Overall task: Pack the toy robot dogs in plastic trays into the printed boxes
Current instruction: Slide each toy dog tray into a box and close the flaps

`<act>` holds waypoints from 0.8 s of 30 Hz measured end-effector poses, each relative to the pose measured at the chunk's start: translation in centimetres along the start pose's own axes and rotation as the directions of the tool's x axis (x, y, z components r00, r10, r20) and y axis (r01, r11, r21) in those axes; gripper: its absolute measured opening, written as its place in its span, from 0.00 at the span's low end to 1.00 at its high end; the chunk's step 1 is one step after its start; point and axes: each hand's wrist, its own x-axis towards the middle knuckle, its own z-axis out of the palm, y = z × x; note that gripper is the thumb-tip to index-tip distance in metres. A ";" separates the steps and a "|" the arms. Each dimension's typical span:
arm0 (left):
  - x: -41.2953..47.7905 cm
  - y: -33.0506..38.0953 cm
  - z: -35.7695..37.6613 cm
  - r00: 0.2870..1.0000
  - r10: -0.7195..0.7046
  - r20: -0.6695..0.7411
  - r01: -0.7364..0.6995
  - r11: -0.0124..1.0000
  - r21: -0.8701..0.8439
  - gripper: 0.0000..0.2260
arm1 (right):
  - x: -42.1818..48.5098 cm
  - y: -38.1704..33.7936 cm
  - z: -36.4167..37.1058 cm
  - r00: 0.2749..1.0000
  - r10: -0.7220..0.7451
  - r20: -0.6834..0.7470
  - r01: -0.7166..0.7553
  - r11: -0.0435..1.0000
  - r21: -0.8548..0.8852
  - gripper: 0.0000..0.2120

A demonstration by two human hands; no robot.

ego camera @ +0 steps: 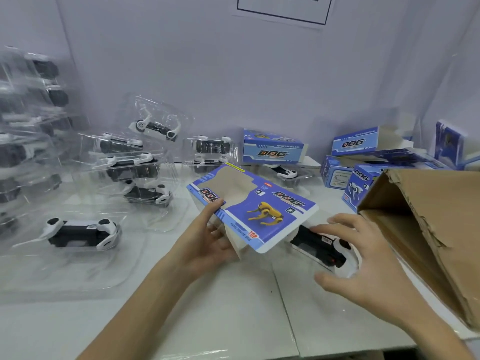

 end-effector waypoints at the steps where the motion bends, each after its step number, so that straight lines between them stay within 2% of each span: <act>1: 0.1 -0.2 0.0 0.999 0.030 0.011 -0.030 0.999 0.016 0.30 | 0.0 -0.2 0.5 0.998 0.013 -0.056 -0.014 1.000 -0.009 0.27; 4: 0.5 -0.8 -0.1 0.985 0.163 0.056 -0.169 0.978 0.119 0.21 | 0.1 -1.1 2.7 0.970 0.056 -0.238 -0.080 0.993 -0.092 0.26; 7: 0.8 -1.3 -0.2 0.974 0.211 0.086 -0.222 0.963 0.155 0.19 | 0.5 -2.3 5.0 0.945 0.094 -0.314 -0.148 0.977 -0.154 0.30; 9: 0.7 -1.4 -0.2 0.974 0.209 0.087 -0.222 0.958 0.183 0.17 | 1.1 -3.0 6.2 0.952 0.090 -0.294 -0.144 0.976 -0.166 0.32; 11: 0.5 -1.2 -0.2 0.975 0.214 0.059 -0.222 0.955 0.198 0.16 | 1.8 -3.2 6.9 0.970 0.013 -0.244 -0.063 0.978 -0.200 0.31; 13: 0.5 -0.9 -0.2 0.974 0.224 0.017 -0.222 0.947 0.230 0.20 | 2.4 -3.0 6.8 0.982 -0.051 -0.181 0.014 0.979 -0.201 0.28; 16: 0.4 -1.0 -0.1 0.972 0.228 -0.063 -0.205 0.944 0.258 0.29 | 3.2 -2.3 5.9 0.993 -0.069 -0.093 0.054 0.986 -0.156 0.30; 18: 0.3 -1.4 0.2 0.983 0.177 -0.045 -0.156 0.942 0.296 0.32 | 3.9 -2.2 5.5 0.988 -0.135 -0.071 0.124 0.983 -0.135 0.28; 20: 0.1 -1.7 0.5 0.993 0.117 -0.032 -0.102 0.947 0.304 0.32 | 4.6 -2.3 5.3 0.969 -0.222 -0.109 0.219 0.975 -0.043 0.22; 22: 0.2 -1.7 0.4 0.996 0.087 -0.026 -0.077 0.963 0.257 0.30 | 5.1 -2.3 5.2 0.968 -0.230 -0.104 0.247 0.947 0.206 0.21; 24: 0.1 -1.5 0.2 0.998 0.061 0.007 -0.061 0.979 0.194 0.29 | 5.3 -2.0 5.2 0.975 -0.185 -0.121 0.220 0.861 0.458 0.20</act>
